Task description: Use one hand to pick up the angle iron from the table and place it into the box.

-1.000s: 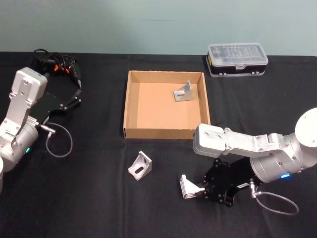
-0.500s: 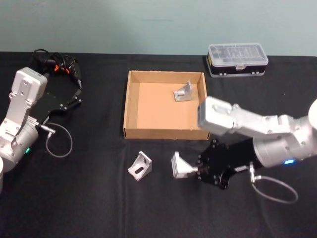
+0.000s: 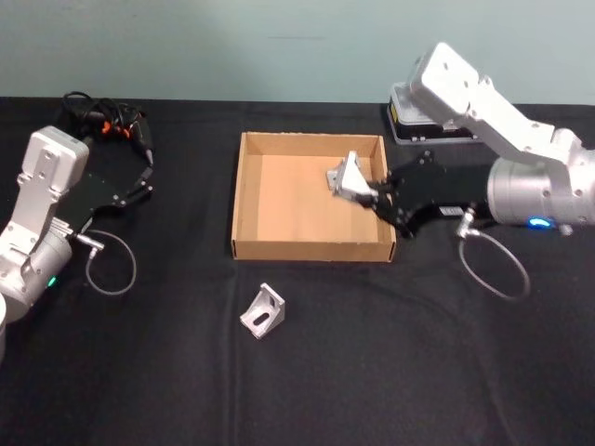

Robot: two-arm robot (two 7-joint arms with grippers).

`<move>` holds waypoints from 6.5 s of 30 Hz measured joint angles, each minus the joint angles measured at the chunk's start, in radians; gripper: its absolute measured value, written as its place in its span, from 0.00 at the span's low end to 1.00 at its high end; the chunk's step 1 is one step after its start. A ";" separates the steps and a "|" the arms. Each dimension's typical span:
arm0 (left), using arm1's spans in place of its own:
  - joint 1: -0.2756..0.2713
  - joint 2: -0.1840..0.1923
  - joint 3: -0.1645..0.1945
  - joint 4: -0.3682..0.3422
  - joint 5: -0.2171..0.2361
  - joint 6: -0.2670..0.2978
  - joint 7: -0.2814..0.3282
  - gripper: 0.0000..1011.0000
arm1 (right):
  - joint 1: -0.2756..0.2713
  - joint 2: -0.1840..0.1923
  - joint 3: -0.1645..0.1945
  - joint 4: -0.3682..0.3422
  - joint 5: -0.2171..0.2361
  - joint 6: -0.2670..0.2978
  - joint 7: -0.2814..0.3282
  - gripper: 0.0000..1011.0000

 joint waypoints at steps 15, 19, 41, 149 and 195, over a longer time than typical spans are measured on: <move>0.000 0.000 0.000 0.000 0.000 0.000 0.000 0.99 | 0.156 -0.261 -0.037 0.352 -0.052 0.002 -0.065 0.10; 0.000 0.000 0.000 0.000 0.000 0.000 0.000 0.99 | 0.197 -0.314 -0.059 0.447 -0.075 0.000 -0.056 0.10; 0.000 0.000 0.000 0.000 0.000 0.000 0.000 0.99 | 0.347 -0.539 -0.147 0.857 -0.172 -0.039 0.023 0.10; 0.000 0.000 0.000 0.000 0.000 0.000 0.000 0.99 | -0.139 -0.413 -0.012 0.185 -0.092 0.299 -0.167 0.99; 0.000 0.000 0.000 0.000 0.000 0.000 0.000 0.99 | -0.145 -0.447 0.000 0.223 -0.157 0.292 -0.112 0.12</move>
